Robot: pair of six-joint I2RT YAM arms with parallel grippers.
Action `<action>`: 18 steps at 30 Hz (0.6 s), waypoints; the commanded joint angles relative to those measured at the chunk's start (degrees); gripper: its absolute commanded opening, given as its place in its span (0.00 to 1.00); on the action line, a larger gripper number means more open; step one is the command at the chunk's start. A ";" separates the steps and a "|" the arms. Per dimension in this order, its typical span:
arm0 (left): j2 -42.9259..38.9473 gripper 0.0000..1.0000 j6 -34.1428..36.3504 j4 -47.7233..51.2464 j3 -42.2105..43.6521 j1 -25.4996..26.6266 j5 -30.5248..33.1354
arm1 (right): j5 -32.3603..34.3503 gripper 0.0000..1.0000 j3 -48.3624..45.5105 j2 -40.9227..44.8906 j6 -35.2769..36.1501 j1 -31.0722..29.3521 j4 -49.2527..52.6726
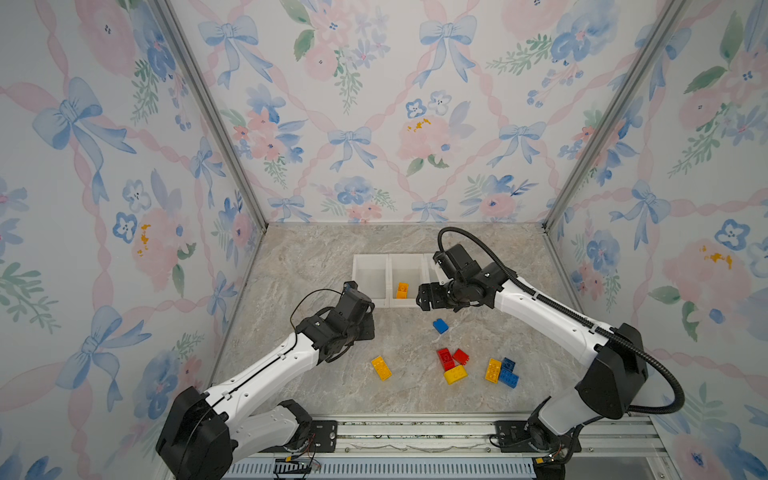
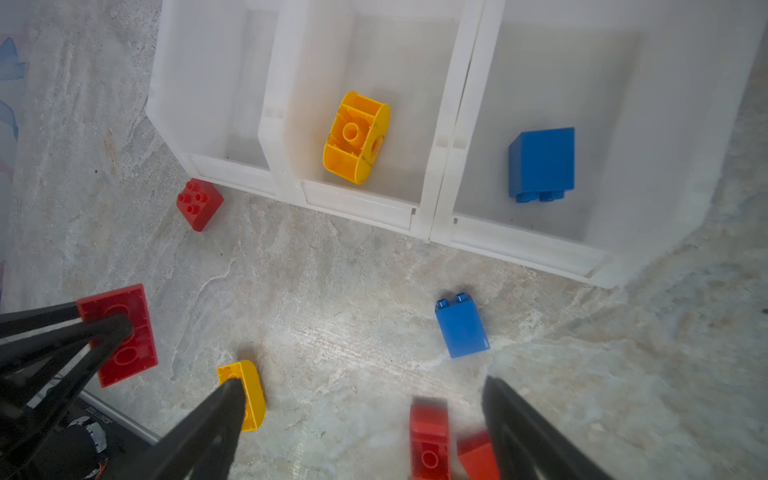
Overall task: Sort the legos into containers by color
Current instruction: 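Drop the red brick in the nearest-end bin while the right gripper moves off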
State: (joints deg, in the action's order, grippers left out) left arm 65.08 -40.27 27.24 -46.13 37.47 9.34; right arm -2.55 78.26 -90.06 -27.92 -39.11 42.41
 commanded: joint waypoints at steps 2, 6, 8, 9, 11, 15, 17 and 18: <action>4.95 0.12 5.59 0.10 -5.96 -0.52 3.26 | 0.58 0.93 -1.26 2.93 -0.90 0.87 -0.49; 11.31 0.11 10.17 -0.01 -12.06 -3.34 3.23 | 0.46 0.94 -1.27 3.29 -0.70 1.13 -0.14; 14.49 0.10 11.71 -0.60 -14.79 -5.35 2.85 | 0.44 0.94 -1.31 3.49 -0.72 1.24 -0.05; 15.77 0.10 12.23 -1.20 -15.76 -6.18 2.77 | 0.49 0.94 -1.37 3.57 -0.69 1.28 -0.05; 18.29 0.10 13.02 -2.67 -17.74 -7.89 2.24 | 0.57 0.94 -1.55 3.75 -0.76 1.23 -0.05; 22.83 0.09 13.37 -5.47 -20.69 -9.82 1.43 | 0.96 0.94 -2.02 4.35 -1.07 1.32 -0.07; 25.25 0.09 13.46 -6.56 -21.98 -10.13 1.28 | 1.06 0.95 -2.40 4.63 -1.19 1.37 -0.23; 26.32 0.09 13.53 -6.90 -22.53 -10.23 1.09 | 1.13 0.95 -2.49 4.71 -1.22 1.41 -0.23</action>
State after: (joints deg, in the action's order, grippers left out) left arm 89.25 -28.45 22.39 -66.59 27.51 11.18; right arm -2.33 76.60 -87.31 -28.34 -38.28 42.22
